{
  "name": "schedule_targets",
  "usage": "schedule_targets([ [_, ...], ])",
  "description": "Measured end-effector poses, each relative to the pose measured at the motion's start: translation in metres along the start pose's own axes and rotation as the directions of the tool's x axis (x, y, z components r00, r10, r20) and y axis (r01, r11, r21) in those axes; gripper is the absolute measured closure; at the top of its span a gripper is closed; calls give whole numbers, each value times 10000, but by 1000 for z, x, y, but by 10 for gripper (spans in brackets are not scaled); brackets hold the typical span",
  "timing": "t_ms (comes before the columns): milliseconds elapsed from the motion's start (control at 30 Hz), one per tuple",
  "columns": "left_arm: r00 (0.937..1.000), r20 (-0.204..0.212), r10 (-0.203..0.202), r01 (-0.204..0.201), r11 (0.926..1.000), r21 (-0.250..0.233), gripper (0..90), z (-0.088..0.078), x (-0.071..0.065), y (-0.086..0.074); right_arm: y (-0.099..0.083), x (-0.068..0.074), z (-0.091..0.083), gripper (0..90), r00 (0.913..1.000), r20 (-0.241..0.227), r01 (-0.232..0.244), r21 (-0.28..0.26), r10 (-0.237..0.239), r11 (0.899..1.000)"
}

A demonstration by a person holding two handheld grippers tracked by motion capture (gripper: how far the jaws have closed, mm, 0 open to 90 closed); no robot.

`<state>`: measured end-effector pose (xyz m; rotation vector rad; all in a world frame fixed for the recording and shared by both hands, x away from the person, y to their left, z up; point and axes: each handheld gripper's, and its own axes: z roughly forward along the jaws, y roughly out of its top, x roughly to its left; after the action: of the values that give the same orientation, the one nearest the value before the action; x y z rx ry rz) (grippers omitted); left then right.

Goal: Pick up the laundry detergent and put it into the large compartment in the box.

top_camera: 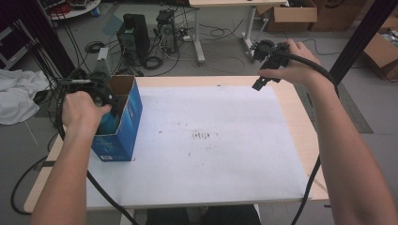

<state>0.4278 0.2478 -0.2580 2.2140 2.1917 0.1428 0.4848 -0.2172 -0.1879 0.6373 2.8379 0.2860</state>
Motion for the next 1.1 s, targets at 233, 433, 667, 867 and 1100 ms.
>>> schedule_targets([
  [233,9999,24,144,-145,9997,176,381,15,-3,-2,2,1,4,240,10000,76,57,142,-58,9999],
  [433,9999,-6,103,-102,9993,366,380,23,-4,0,-1,-1,3,241,10000,84,1,179,-2,9998],
  [667,10000,44,25,-27,9993,370,380,26,-2,0,-3,-2,2,241,9999,115,-72,159,70,9998],
  [867,10000,86,26,-30,9990,455,378,28,-1,0,-3,-2,2,241,10000,73,-52,165,51,9999],
  [1100,9999,131,44,-51,9984,570,375,28,0,1,-5,-2,2,240,10000,2,-82,105,82,9999],
])
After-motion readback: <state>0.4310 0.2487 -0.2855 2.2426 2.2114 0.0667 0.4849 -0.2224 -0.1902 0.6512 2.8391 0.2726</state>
